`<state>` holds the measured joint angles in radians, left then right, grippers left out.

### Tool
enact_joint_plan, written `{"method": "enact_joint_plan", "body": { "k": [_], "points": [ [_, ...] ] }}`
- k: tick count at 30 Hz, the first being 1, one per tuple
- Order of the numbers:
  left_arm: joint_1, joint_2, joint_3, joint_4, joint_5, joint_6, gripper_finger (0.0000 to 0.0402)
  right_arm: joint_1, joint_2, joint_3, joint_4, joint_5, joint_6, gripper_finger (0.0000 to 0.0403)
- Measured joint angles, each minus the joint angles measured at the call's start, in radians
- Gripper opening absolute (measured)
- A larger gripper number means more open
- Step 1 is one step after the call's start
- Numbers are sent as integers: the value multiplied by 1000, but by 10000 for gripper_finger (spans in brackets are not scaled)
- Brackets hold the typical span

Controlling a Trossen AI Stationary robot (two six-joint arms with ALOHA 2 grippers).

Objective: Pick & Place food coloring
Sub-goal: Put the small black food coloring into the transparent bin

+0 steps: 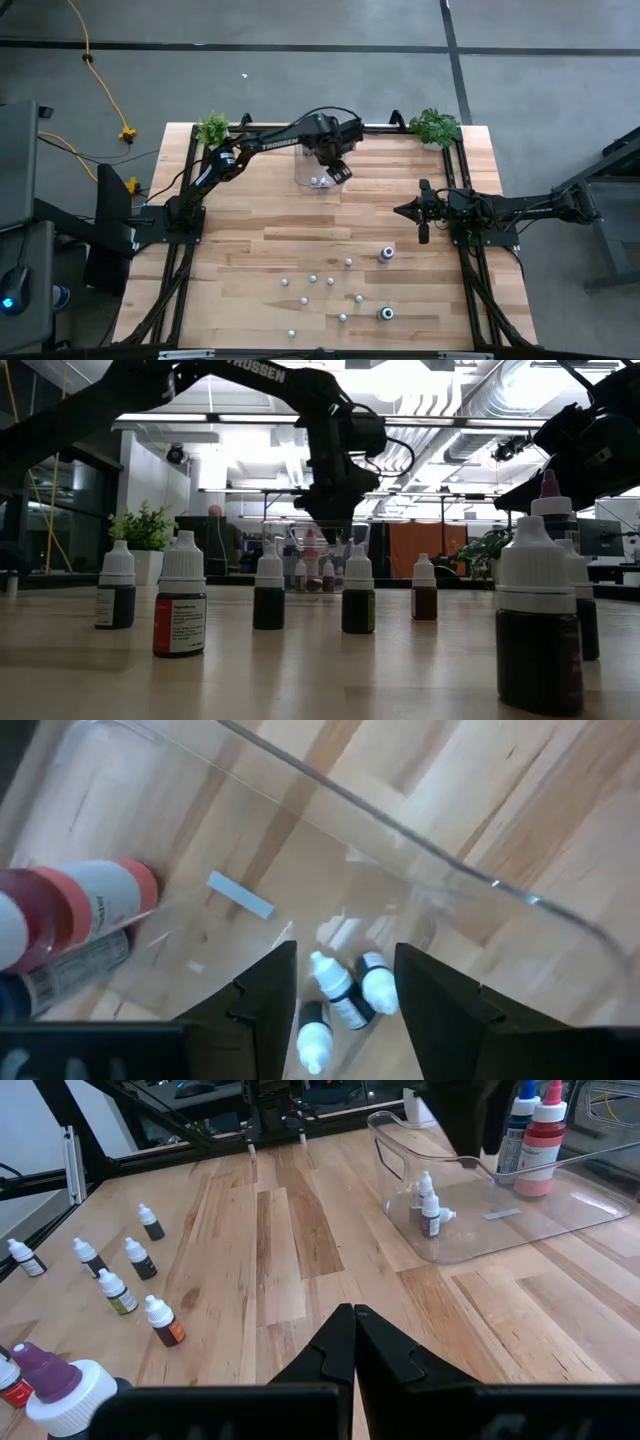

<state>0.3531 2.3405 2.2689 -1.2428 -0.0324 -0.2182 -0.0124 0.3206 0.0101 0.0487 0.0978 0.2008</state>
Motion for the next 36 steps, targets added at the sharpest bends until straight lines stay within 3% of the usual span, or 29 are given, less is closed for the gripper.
{"method": "enact_joint_plan", "body": {
  "k": [9, 20, 28, 36],
  "points": [
    [-29, 0, 86, -83, 30, -78, 163, 0, 0, 0, 0, 0, 0, 0],
    [-131, -97, 87, -191, 52, -76, 163, 0, 0, 0, 0, 0, 0, 0],
    [-282, -213, 87, -329, 49, -56, 163, 0, 9, 0, 0, 0, 0, 0],
    [-492, -281, 87, -329, 92, -40, 163, 0, 12, 0, 0, 0, 0, 0]
  ]
}}
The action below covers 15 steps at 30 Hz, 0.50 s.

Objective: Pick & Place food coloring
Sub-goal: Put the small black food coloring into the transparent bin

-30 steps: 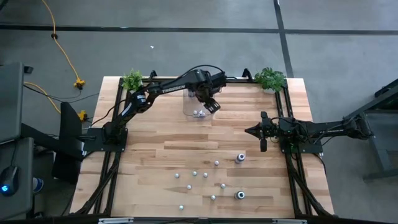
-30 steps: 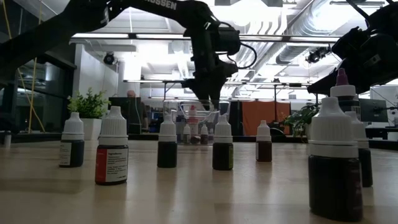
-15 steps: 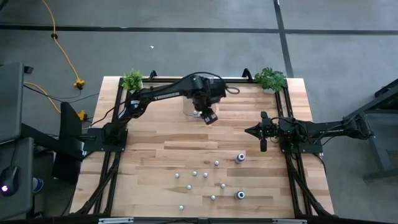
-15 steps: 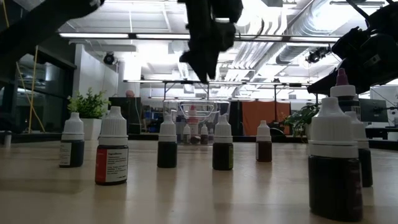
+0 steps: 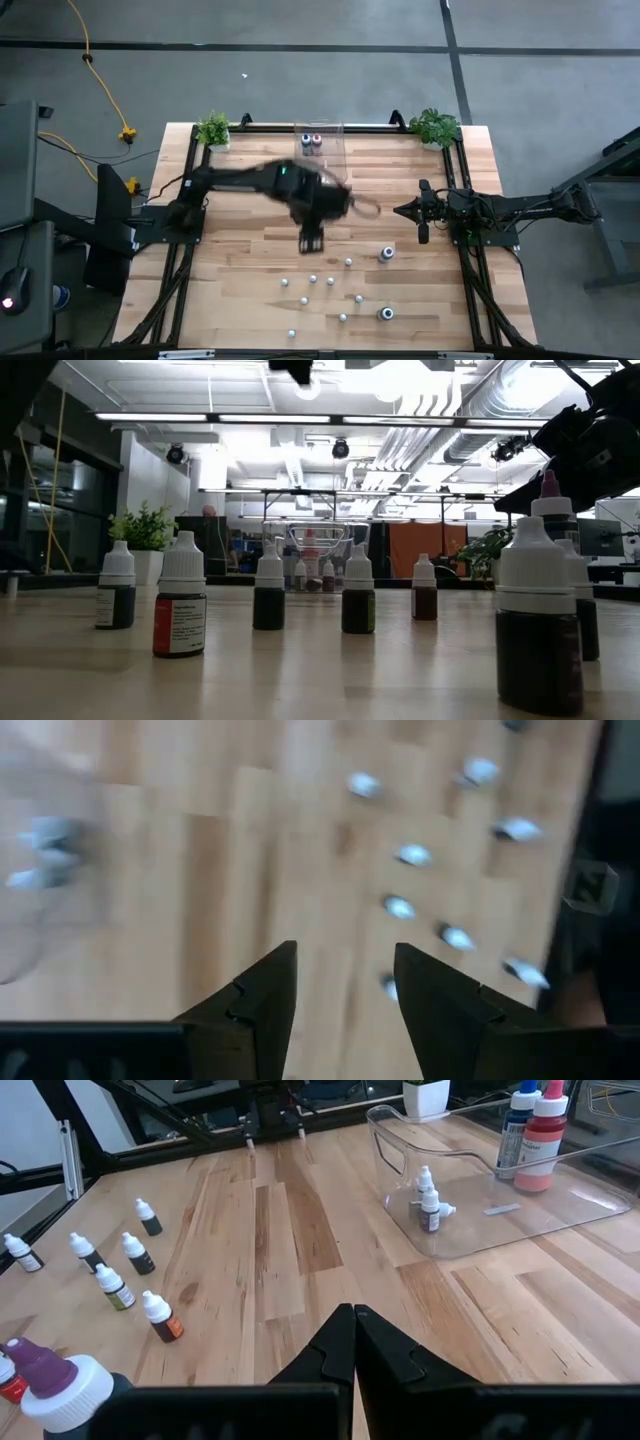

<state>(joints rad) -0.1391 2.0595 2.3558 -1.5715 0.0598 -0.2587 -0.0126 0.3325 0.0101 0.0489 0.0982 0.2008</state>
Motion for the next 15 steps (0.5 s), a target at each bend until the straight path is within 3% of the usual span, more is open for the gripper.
{"method": "enact_joint_plan", "body": {
  "k": [6, 12, 15],
  "points": [
    [-183, 0, -42, 3, 11, -79, 163, 0, 0, 0, 0, 0, 0, 0],
    [-342, 5, -229, 1, -3, -335, 163, 0, 0, 0, 0, 0, 0, 0],
    [-404, 5, -296, 31, -58, -470, 163, 0, 0, 0, 0, 0, 0, 0]
  ]
}}
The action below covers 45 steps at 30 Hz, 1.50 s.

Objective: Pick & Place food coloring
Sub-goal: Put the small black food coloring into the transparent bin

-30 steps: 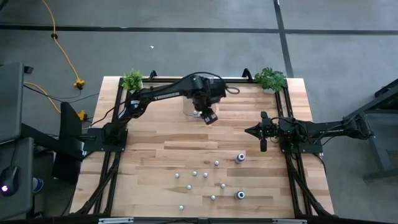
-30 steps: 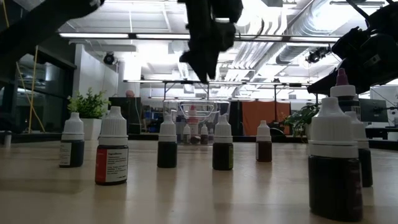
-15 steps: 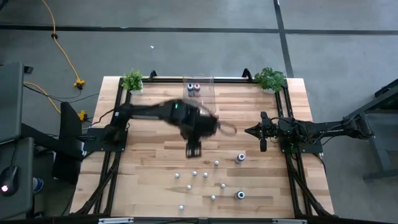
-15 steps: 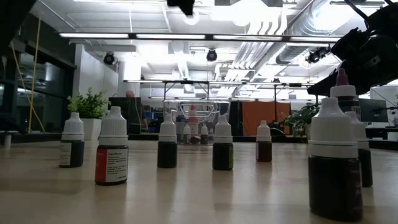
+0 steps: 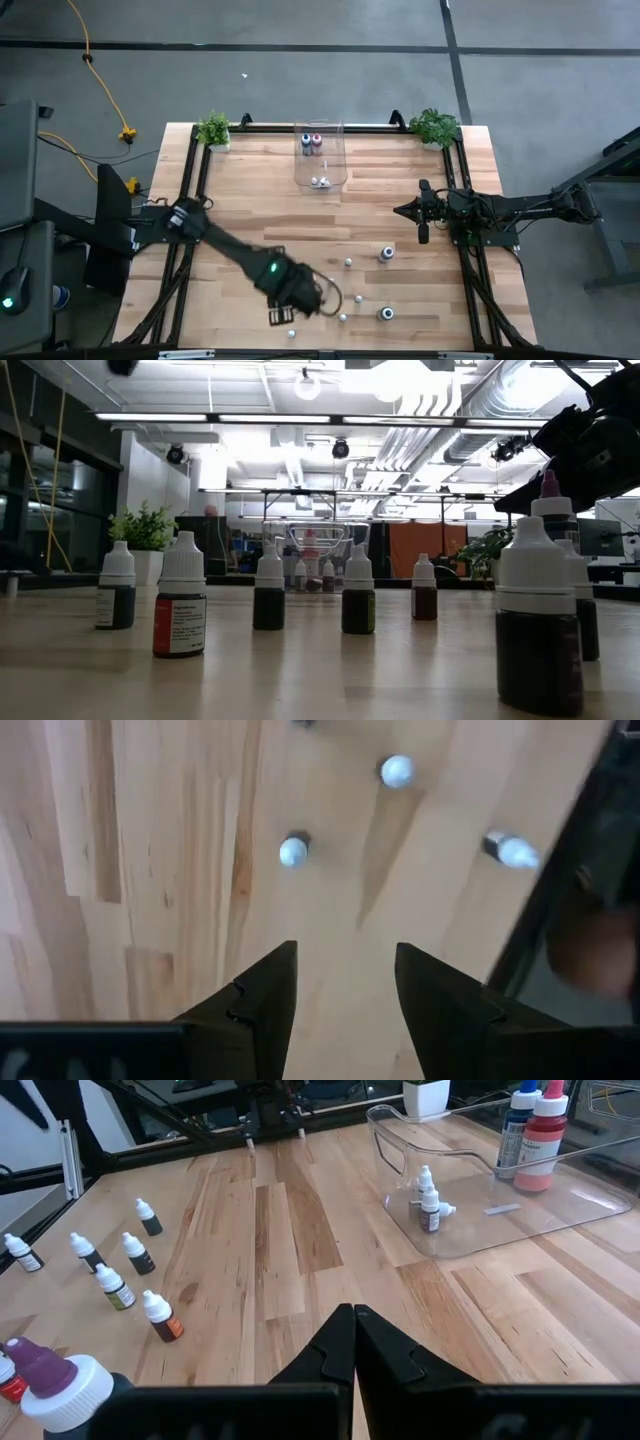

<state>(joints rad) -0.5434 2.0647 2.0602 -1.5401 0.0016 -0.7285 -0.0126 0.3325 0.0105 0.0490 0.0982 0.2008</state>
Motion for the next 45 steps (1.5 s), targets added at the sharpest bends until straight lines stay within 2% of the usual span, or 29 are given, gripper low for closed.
{"method": "enact_joint_plan", "body": {
  "k": [6, 8, 11, 15, 21, 26, 30, 39, 45],
  "points": [
    [-92, -1, -126, 212, -230, -56, 163, 0, 0, 0, 0, 0, 0, 0],
    [-110, -1, -164, 258, -272, -94, 163, 0, 0, 0, 0, 0, 0, 0],
    [-115, -9, -214, 283, -276, -184, 163, 0, 0, 0, 0, 0, 0, 0],
    [-86, -86, -302, 296, -289, -295, 163, 0, 0, 0, 0, 0, 0, 0],
    [-42, -208, -496, 339, -259, -290, 163, 0, 1, 0, -1, 0, 0, 0],
    [-31, -269, -677, 556, -138, -156, 163, 0, 2, 0, 0, 0, 0, 0],
    [-37, -296, -779, 728, -97, 15, 163, 0, 2, 0, 0, 0, 0, 0],
    [-29, -324, -827, 757, -174, 229, 163, 0, 1, 0, 0, 0, 0, 0],
    [25, -324, -827, 757, -118, 376, 163, 0, 1, 0, 0, 0, 0, 0]
  ]
}}
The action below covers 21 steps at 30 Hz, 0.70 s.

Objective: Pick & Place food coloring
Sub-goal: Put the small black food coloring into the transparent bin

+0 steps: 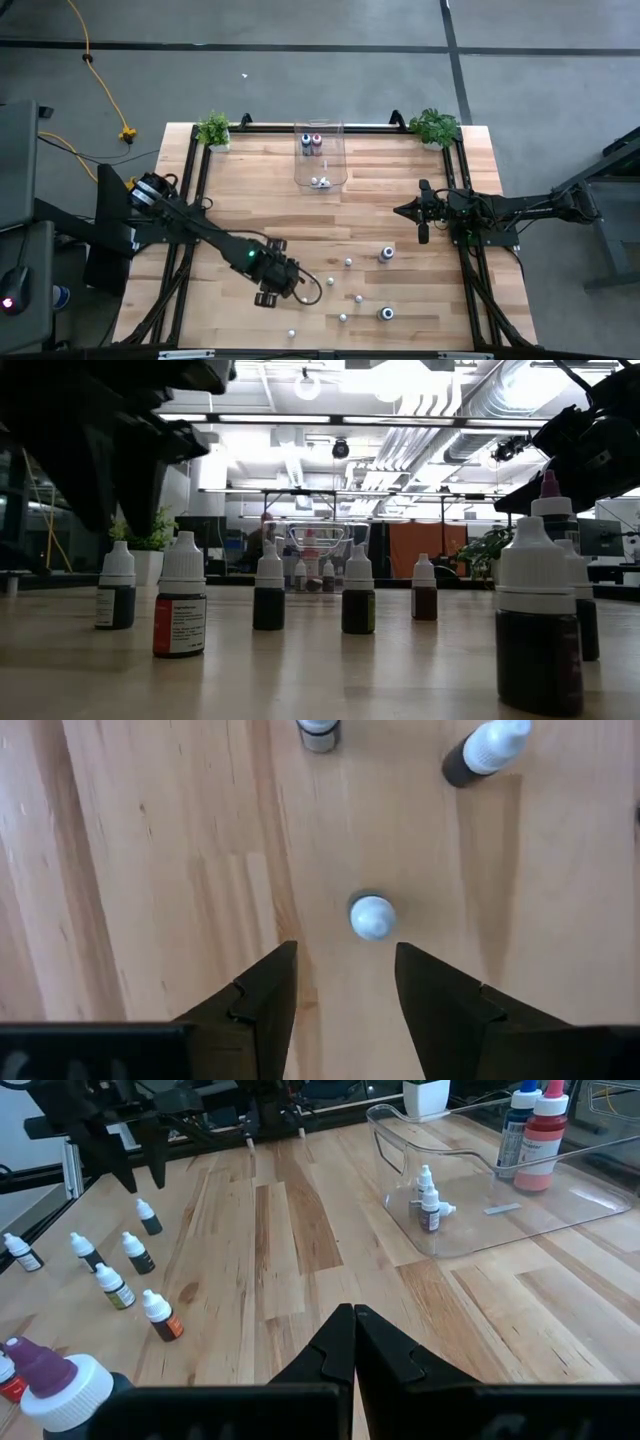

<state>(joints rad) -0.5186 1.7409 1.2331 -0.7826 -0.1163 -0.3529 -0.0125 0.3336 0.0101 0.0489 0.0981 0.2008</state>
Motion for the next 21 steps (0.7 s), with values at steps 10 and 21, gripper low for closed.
{"method": "enact_joint_plan", "body": {
  "k": [10, 21],
  "points": [
    [21, 10, 0, 19, 63, 228, 163, 0, 0, 0, 0, 0, 0, 0],
    [21, 10, -62, 131, 55, 304, 163, 0, 0, 0, 0, 0, 0, 0]
  ]
}}
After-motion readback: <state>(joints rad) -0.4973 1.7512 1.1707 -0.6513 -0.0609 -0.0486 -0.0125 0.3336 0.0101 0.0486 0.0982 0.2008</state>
